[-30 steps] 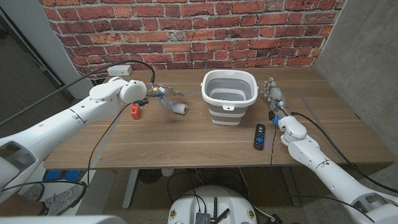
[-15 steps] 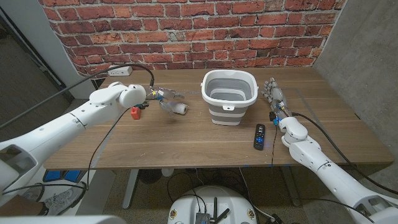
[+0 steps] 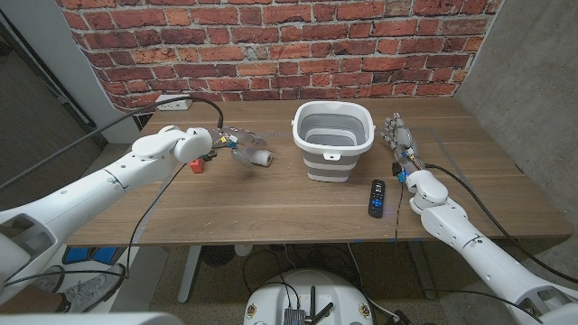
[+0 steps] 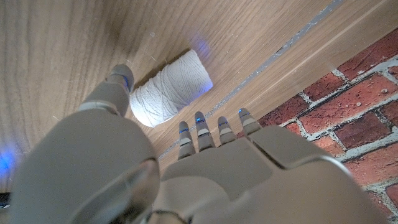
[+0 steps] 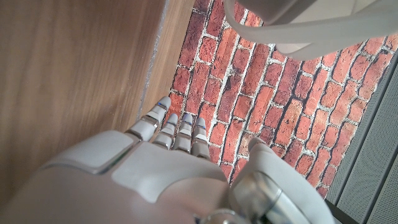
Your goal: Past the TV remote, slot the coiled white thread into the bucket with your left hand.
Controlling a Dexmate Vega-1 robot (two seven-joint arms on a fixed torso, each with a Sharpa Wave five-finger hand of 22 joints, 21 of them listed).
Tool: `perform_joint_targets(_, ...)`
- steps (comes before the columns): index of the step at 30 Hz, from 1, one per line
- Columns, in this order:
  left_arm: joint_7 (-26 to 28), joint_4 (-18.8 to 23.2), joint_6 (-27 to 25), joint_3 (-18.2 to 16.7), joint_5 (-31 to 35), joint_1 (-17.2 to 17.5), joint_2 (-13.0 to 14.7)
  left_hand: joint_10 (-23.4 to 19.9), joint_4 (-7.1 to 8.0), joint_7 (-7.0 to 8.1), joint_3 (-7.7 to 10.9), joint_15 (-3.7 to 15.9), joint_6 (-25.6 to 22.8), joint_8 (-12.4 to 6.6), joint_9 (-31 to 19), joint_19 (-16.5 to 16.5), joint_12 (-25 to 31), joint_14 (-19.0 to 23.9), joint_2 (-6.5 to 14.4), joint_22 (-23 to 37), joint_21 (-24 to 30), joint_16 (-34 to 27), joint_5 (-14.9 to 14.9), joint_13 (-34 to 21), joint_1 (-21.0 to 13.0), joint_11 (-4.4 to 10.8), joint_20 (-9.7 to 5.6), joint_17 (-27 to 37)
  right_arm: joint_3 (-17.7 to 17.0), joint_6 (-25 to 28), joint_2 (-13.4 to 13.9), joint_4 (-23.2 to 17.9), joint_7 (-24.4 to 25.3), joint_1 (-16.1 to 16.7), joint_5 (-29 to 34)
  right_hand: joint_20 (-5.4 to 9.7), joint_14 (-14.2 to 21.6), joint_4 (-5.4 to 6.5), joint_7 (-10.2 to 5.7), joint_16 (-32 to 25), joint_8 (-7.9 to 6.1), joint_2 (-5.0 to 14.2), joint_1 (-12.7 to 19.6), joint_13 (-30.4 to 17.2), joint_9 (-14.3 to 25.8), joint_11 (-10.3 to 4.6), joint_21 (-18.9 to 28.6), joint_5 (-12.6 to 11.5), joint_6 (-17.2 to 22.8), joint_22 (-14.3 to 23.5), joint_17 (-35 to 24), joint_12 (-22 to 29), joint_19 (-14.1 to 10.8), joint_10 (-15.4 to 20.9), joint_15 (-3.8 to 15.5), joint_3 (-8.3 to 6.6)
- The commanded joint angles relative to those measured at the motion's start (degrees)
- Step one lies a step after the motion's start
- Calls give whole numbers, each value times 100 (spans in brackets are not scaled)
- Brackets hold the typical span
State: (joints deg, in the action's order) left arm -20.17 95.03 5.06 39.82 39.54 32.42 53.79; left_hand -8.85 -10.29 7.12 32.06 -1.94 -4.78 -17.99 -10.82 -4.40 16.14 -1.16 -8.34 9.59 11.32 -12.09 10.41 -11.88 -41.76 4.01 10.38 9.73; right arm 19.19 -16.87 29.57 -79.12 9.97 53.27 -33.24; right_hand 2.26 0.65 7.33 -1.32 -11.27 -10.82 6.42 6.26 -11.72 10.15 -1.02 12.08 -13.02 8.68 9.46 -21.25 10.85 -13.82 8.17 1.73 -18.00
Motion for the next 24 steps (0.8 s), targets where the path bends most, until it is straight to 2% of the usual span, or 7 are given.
perform_joint_targets(1,388,-167,76,65,199,20,-65,-268,18,38,-66,36,-229,-114,-12,136,87,185,-7,20,28,-40,44,-9,-128,52,-21,32,-10,-5,2,2,12,-8,14,38,-21,-5,-33,-21,-20,136,-51,-3,19,-23,-20,-31,30,15,3,37,-55,25,39,-53)
perform_joint_targets(8,567,-212,21,96,340,39,-104,-661,24,98,-134,33,-509,-226,-11,458,148,499,5,19,70,-67,47,-13,-253,95,-29,30,0,-3,-13,41,-4,-30,12,32,-21,-5,-32,-24,-17,132,-66,3,19,-27,-30,-30,26,16,16,36,-63,20,35,-57)
perform_joint_targets(10,578,-265,96,107,304,13,-114,-862,26,107,-176,125,-666,-288,-11,602,162,686,11,19,71,-82,49,-15,-327,268,-97,28,4,17,-5,38,-5,-35,13,29,-20,-4,-32,-25,-19,131,-70,5,19,-25,-33,-30,33,16,21,36,-65,20,32,-59)
perform_joint_targets(12,676,-281,59,114,364,27,-131,-949,28,104,-194,150,-723,-310,-11,658,171,748,11,19,72,-85,48,-15,-352,307,-116,27,3,14,-10,45,-3,-39,12,32,-20,-3,-32,-26,-20,130,-75,6,19,-25,-35,-29,37,16,23,36,-68,21,37,-60)
perform_joint_targets(15,809,-348,74,128,397,23,-163,-1191,28,97,-236,211,-949,-401,-14,796,199,909,20,18,68,-88,51,-24,-432,473,-136,26,4,17,-16,58,1,-51,12,30,-21,-3,-32,-27,-20,132,-80,9,19,-27,-39,-30,38,16,29,35,-71,16,36,-64)
perform_joint_targets(23,978,-428,45,174,490,18,-207,-1612,43,117,-319,430,-1347,-566,-29,1105,245,1288,57,17,72,-118,69,-79,-581,627,-294,28,21,1,-52,145,-18,-113,17,26,-20,-4,-33,-30,-21,127,-95,14,19,-27,-49,-29,44,17,43,37,-77,19,36,-69)
perform_joint_targets(24,935,-429,41,176,462,11,-211,-1639,50,140,-332,452,-1428,-600,-32,1157,238,1315,69,18,75,-111,75,-91,-592,654,-356,29,21,-5,-57,156,-25,-118,12,26,-20,-3,-33,-31,-20,127,-97,15,19,-26,-50,-29,42,17,44,37,-76,18,36,-70)
